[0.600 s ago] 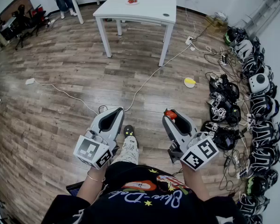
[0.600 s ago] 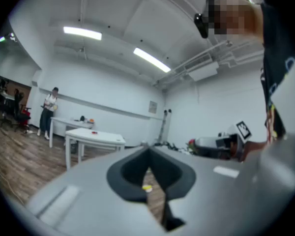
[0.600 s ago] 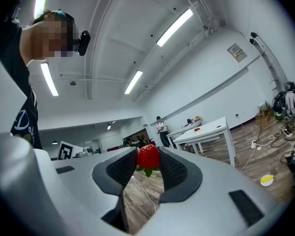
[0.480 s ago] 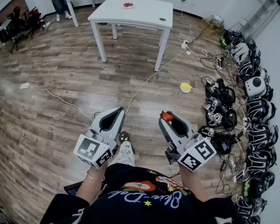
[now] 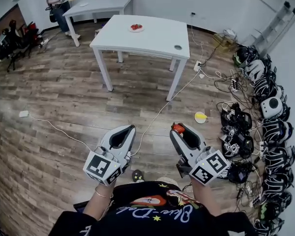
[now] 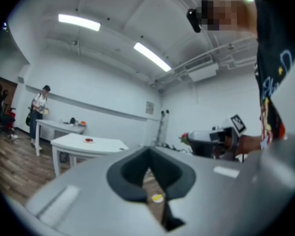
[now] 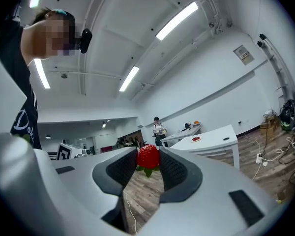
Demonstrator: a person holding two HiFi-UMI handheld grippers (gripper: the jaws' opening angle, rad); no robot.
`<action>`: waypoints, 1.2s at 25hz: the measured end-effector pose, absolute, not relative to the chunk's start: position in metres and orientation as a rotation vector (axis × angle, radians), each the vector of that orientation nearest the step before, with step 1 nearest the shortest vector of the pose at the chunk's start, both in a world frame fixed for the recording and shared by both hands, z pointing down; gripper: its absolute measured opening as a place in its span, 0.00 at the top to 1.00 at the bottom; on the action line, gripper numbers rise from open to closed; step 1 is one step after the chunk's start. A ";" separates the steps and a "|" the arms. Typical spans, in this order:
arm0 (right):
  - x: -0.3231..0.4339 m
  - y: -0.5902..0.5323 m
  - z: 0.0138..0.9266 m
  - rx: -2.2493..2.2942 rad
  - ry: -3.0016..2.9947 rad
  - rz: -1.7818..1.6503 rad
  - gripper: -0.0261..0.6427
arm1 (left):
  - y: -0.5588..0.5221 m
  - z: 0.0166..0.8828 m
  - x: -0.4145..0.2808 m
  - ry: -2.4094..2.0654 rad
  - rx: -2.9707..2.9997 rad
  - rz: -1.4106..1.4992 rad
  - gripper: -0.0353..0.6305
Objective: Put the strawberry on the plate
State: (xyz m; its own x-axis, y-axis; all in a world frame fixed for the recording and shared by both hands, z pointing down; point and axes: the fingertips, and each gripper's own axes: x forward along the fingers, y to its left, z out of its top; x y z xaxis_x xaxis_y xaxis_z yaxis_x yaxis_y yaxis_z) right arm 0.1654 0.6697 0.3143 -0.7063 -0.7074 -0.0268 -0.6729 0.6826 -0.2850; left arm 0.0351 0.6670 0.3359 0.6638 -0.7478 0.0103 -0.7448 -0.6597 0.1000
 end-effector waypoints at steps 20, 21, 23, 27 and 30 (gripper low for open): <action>0.161 0.245 0.316 -0.940 2.845 -0.370 0.74 | 0.262 0.337 0.014 -1.426 2.717 -0.039 0.95; 0.157 0.227 0.315 -0.919 2.861 -0.364 0.74 | 0.246 0.335 0.013 -1.426 2.720 -0.048 0.95; 0.151 0.191 0.315 -0.901 2.884 -0.363 0.74 | 0.215 0.336 0.009 -1.449 2.718 -0.030 0.95; 0.135 0.129 0.322 -0.880 2.918 -0.374 0.74 | 0.155 0.351 -0.006 -1.486 2.669 -0.002 0.95; 0.116 0.082 0.338 -0.859 2.974 -0.371 0.74 | 0.103 0.366 -0.030 -1.553 2.628 0.019 0.95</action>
State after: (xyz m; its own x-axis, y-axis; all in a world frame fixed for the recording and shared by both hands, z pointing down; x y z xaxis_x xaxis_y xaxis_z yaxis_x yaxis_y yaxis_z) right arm 0.1160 0.0820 0.3382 -0.8479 -0.5283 0.0433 -0.5228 0.8199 -0.2336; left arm -0.0300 0.1031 0.3662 0.4836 -0.8735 0.0559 -0.8746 -0.4797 0.0702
